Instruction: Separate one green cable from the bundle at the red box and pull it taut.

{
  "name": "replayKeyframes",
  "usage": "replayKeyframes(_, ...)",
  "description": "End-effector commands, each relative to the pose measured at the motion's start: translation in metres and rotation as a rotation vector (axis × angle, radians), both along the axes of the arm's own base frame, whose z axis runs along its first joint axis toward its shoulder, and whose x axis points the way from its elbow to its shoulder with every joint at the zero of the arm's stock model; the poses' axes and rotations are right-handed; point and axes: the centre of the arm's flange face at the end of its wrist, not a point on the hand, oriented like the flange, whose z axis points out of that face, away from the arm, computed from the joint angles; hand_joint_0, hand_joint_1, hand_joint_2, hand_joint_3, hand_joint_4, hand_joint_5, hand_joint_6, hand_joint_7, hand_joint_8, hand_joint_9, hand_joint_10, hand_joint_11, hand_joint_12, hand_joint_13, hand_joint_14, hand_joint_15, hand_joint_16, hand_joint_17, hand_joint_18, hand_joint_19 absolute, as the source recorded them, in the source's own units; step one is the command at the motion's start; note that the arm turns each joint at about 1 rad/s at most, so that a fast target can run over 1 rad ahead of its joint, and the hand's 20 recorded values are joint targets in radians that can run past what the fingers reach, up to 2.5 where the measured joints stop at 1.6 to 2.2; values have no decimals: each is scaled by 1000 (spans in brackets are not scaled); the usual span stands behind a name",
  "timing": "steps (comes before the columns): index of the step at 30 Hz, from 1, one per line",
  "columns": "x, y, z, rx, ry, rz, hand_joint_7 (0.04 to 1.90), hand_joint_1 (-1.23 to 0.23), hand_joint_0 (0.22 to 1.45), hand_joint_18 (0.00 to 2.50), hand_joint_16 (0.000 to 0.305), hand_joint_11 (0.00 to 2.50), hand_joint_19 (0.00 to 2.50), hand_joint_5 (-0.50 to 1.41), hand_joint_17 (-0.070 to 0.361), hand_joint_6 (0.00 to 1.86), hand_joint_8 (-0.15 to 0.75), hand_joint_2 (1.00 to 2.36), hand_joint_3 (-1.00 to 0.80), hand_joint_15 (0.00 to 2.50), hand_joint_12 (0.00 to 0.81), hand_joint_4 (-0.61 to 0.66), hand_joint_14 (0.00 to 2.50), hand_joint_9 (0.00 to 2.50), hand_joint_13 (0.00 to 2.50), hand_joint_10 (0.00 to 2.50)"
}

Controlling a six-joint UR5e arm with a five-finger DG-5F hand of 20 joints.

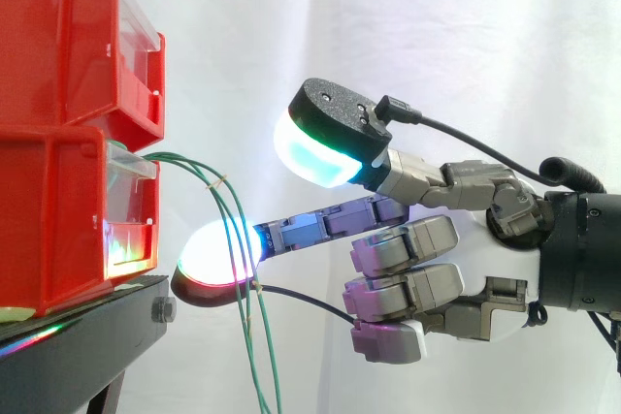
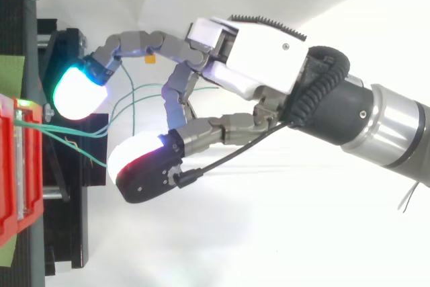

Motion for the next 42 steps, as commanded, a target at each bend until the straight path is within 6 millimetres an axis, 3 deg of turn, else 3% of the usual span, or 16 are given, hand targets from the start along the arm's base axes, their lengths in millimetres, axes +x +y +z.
replayKeyframes(1,1,6,0,-23,3,5,834,-742,425,1234,76,1772,1167,-40,171,504,417,1000,-500,1307,445,348,1032,1591,1293,492)
replayKeyframes(9,2,30,2,-135,29,22,851,-740,428,1230,75,1817,1191,-29,169,504,409,1000,-500,1331,434,356,996,1641,1316,370)
replayKeyframes(18,7,54,9,-138,-18,41,884,-739,431,1212,73,1873,1218,-13,164,504,397,1000,-500,1357,438,375,895,1686,1330,175)
replayKeyframes(27,8,61,10,-133,-27,47,1104,-733,446,1225,69,2036,1274,16,156,506,386,1000,-500,1392,423,382,852,1828,1392,1)
replayKeyframes(33,7,68,10,-128,-27,55,1128,-735,491,1258,61,2078,1377,31,138,506,355,1000,-500,1447,398,350,820,1893,1449,2)
replayKeyframes(42,6,69,8,-128,-20,56,1091,-614,536,1344,55,2053,1430,55,124,505,313,1000,-500,1542,357,308,763,2089,1532,9)
